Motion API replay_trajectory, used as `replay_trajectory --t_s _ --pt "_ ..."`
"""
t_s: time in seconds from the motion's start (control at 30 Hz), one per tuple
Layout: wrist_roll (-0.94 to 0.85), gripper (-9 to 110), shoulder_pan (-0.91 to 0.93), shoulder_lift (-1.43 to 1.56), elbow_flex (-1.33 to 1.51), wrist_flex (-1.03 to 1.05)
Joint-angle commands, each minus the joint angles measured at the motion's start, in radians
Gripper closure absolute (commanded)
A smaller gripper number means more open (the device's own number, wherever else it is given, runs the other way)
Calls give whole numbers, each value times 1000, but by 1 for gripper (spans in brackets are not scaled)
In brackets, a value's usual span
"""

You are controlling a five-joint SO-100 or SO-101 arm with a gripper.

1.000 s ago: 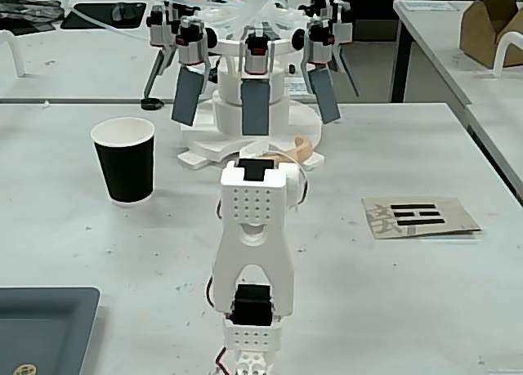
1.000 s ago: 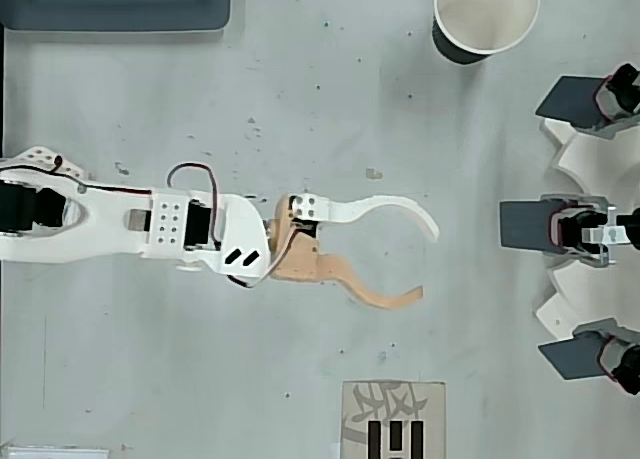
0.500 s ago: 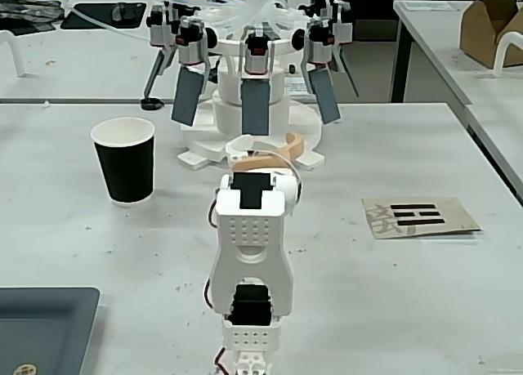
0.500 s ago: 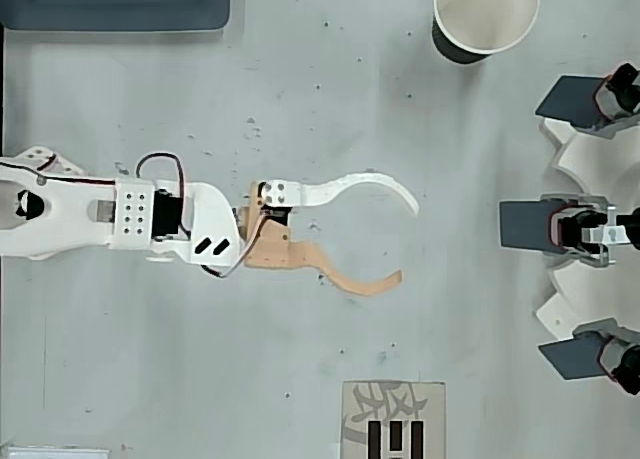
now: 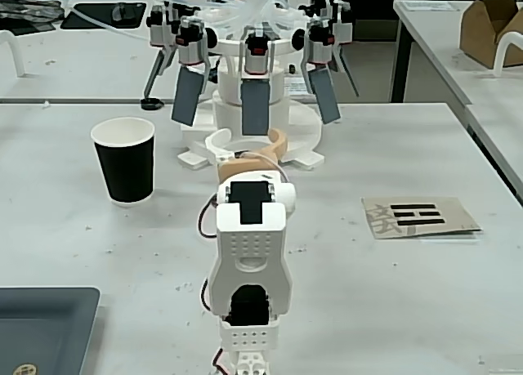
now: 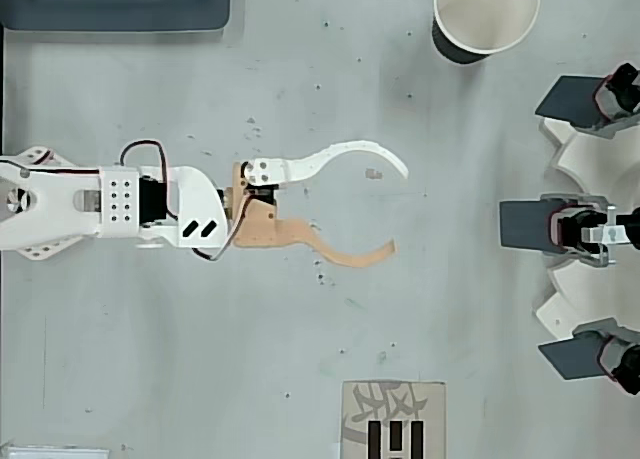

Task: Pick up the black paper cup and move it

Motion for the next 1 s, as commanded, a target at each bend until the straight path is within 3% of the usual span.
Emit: replay_trajectory --t_s 0.0,0.67,0.97 --pt "12 85 -14 63 23 -26" --pt "48 79 -137 193 239 -107" --pt "43 68 -176 202 281 -126"
